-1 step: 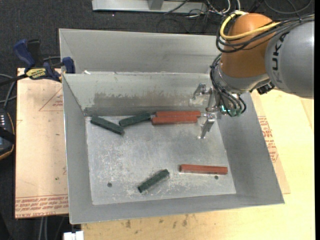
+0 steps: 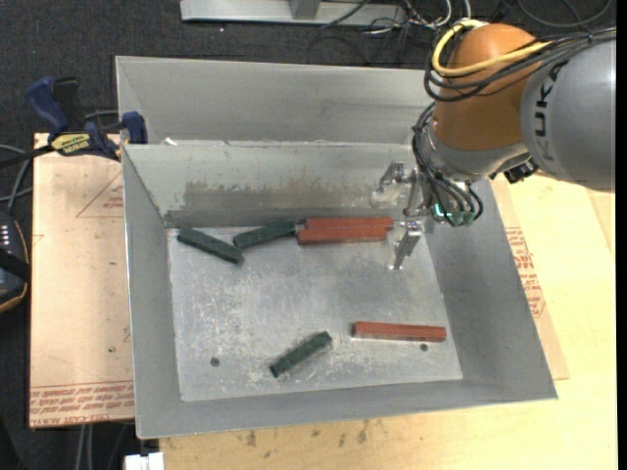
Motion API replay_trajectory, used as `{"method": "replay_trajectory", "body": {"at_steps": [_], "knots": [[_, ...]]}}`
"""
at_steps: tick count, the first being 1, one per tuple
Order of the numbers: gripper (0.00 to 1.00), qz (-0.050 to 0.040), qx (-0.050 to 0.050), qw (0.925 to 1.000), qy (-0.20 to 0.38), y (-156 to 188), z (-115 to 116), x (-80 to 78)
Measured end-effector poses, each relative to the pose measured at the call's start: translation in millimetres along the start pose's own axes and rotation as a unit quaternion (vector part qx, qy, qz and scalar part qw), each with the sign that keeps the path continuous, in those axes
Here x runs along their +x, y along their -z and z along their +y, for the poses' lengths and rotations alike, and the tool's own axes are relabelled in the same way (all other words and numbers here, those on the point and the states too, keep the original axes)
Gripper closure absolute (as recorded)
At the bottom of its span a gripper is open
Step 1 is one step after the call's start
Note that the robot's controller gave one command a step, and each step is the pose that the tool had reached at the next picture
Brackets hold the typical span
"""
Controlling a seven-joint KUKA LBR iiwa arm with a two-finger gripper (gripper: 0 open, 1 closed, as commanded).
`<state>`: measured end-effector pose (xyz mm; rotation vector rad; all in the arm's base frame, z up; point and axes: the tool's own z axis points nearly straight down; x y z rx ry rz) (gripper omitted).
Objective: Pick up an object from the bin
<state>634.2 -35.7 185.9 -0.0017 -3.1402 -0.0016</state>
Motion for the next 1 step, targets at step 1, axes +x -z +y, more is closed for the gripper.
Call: {"method": "replay_trajectory", "body": {"at_steps": [1], "knots": [[0.00,-0.0029,0.000,0.9994,0.034,-1.0,-32.7,-12.6]]}}
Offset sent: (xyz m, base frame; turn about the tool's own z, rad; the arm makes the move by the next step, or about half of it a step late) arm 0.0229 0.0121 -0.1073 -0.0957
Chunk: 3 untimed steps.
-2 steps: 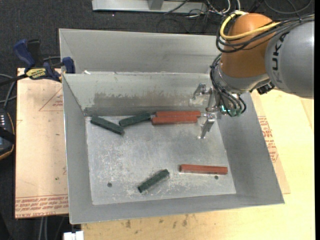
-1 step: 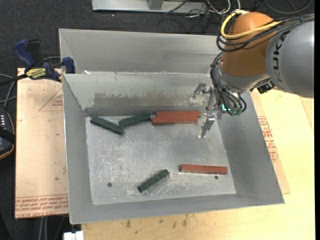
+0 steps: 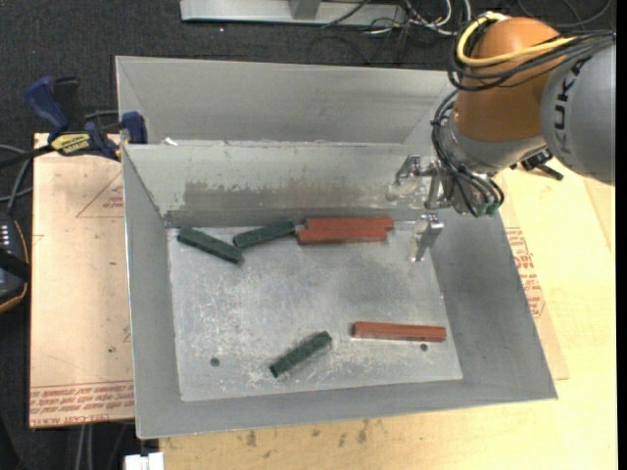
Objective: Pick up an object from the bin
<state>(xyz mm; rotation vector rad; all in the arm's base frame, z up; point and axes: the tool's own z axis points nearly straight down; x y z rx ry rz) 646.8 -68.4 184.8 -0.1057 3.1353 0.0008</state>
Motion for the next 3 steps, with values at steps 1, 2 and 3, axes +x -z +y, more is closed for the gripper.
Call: {"method": "replay_trajectory", "body": {"at_steps": [1,2,3], "knots": [[0.00,-0.0020,0.001,0.9999,0.010,-58.0,18.2,-8.8],[0.00,0.0063,-0.001,0.9996,-0.029,-62.1,61.5,5.7],[0.00,-0.0031,0.000,0.9997,-0.026,-71.2,65.7,-3.4]]}}
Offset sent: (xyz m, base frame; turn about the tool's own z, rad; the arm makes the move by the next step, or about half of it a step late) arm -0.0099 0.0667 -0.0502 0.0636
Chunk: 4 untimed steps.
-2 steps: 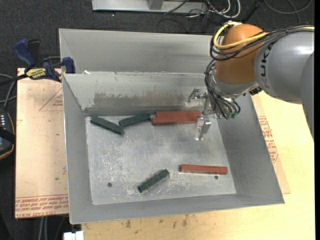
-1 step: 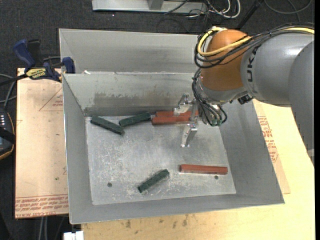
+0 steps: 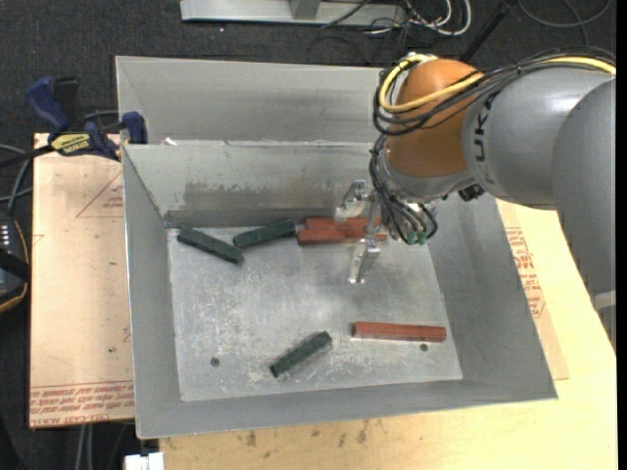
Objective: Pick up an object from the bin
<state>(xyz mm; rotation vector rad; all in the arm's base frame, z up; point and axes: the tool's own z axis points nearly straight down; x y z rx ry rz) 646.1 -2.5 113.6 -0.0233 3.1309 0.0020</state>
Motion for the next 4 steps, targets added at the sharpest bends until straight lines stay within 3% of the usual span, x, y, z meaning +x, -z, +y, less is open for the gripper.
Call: {"method": "replay_trajectory", "body": {"at_steps": [1,2,3,4], "knots": [[0.00,-0.0029,0.003,1.0000,-0.001,-31.4,15.8,-17.0],[1.00,-0.0012,0.000,1.0000,0.000,-29.3,13.8,-10.2],[1.00,-0.0012,0.000,1.0000,0.000,-29.3,13.9,-10.2],[1.00,0.0053,0.000,0.9994,-0.033,2.6,10.8,-1.8]]}}
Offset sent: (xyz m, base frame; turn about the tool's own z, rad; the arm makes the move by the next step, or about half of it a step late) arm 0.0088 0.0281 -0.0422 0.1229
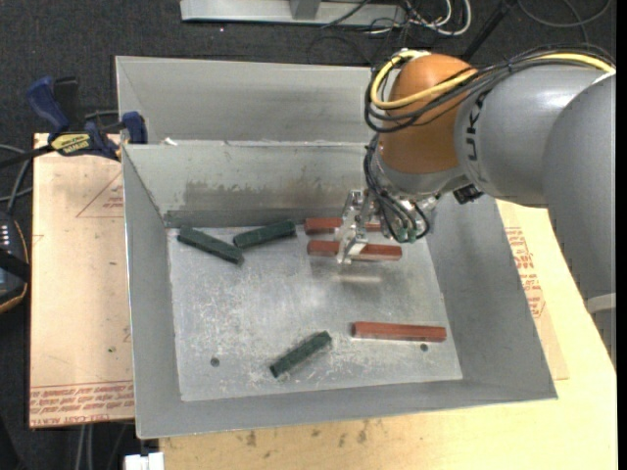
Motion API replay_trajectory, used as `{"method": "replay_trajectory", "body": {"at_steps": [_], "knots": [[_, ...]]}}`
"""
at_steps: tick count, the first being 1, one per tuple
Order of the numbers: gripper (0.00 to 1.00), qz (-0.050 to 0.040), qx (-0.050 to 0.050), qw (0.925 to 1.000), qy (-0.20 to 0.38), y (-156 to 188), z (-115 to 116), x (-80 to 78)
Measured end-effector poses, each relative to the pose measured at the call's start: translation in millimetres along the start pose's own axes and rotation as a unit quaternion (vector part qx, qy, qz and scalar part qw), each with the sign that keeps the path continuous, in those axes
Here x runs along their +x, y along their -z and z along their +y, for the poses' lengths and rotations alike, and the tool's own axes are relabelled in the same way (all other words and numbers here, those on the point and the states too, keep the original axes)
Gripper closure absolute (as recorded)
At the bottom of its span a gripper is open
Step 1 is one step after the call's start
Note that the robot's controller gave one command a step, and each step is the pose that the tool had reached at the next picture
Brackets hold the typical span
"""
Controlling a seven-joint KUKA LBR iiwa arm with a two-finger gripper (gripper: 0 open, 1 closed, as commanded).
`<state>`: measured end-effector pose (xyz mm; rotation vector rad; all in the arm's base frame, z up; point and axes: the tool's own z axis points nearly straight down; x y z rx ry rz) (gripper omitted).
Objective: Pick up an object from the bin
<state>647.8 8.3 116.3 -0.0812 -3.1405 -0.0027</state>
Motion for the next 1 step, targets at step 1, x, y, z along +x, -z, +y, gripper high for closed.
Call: {"method": "replay_trajectory", "body": {"at_steps": [1], "knots": [[1.00,-0.0018,0.001,0.9995,0.030,102.1,-12.6,4.3]]}}
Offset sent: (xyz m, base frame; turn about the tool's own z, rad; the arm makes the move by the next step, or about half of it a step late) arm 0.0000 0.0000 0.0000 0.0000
